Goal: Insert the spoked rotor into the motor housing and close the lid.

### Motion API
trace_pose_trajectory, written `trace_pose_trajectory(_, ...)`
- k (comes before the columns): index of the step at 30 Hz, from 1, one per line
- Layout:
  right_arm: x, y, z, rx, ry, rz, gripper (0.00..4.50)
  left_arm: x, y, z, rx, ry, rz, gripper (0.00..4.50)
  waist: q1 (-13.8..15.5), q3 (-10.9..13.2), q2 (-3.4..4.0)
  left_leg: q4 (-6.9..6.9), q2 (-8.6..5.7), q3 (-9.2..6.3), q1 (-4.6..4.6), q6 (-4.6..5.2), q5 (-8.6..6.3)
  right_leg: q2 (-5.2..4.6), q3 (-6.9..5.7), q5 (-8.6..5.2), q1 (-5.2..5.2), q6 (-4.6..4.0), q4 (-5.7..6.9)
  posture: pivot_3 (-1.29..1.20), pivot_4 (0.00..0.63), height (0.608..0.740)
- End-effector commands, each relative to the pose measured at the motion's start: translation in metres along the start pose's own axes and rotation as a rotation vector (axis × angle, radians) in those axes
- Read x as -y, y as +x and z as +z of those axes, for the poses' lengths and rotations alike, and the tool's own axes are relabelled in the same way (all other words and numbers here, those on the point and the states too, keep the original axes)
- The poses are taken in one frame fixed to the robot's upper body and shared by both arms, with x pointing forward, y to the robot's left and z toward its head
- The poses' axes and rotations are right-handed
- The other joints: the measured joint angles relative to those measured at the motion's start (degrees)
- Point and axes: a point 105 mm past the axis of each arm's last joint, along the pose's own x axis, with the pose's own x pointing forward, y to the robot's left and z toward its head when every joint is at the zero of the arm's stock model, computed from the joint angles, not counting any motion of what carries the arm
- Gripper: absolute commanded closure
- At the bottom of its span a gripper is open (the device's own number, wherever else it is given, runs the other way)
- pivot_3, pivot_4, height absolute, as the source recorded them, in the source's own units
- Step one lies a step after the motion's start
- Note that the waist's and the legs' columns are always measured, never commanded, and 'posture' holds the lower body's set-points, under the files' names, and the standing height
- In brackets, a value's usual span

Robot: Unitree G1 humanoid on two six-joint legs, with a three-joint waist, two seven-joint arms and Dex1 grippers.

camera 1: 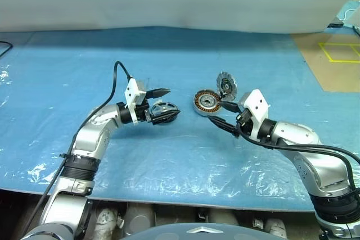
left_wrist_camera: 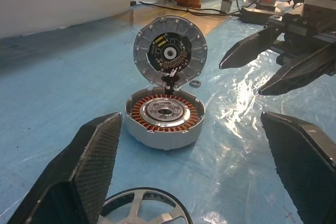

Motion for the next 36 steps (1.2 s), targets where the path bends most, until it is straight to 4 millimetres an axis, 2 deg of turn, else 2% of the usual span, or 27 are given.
trace_pose_trajectory(1,-0.001,-0.002,0.007,0.021,-0.024,0.007,1.54,0.000,-0.002,0.009,0.024,0.021,-0.005,0.04,0.0,0.0,0.00,0.00,0.00,0.00,0.00,0.00,0.00,0.00,0.00,0.00,0.00,0.00,0.00,0.00,0.150,0.740)
trace_pose_trajectory(23,-0.001,-0.002,0.007,0.014,-0.039,0.004,1.54,0.002,-0.002,0.007,0.013,0.020,-0.017,0.04,0.0,0.0,0.00,0.02,0.00,0.00,0.00,0.00,0.00,0.00,0.00,0.00,0.00,0.00,0.03,0.00,0.150,0.740)
trace_pose_trajectory(30,-0.002,0.001,0.001,-0.020,-0.064,0.006,1.54,0.002,-0.001,0.007,0.013,0.024,-0.018,0.04,0.0,0.0,0.00,0.02,0.00,0.00,0.00,0.00,0.00,0.00,0.00,0.00,0.00,0.00,0.04,0.00,0.150,0.740)
trace_pose_trajectory(34,0.000,0.007,0.002,-0.032,-0.092,-0.010,1.54,0.002,-0.001,0.006,0.013,0.021,-0.018,0.04,0.0,0.0,0.00,0.03,0.00,0.00,0.01,0.00,0.00,0.00,0.00,0.00,0.00,0.00,0.04,0.00,0.150,0.740)
trace_pose_trajectory(36,-0.002,0.016,0.000,-0.074,-0.165,0.004,1.54,0.003,0.000,0.005,0.013,0.021,-0.020,0.04,-0.2,0.0,0.00,0.04,0.00,0.00,0.02,0.00,0.00,0.00,0.01,0.00,0.00,0.00,0.06,0.00,0.150,0.740)
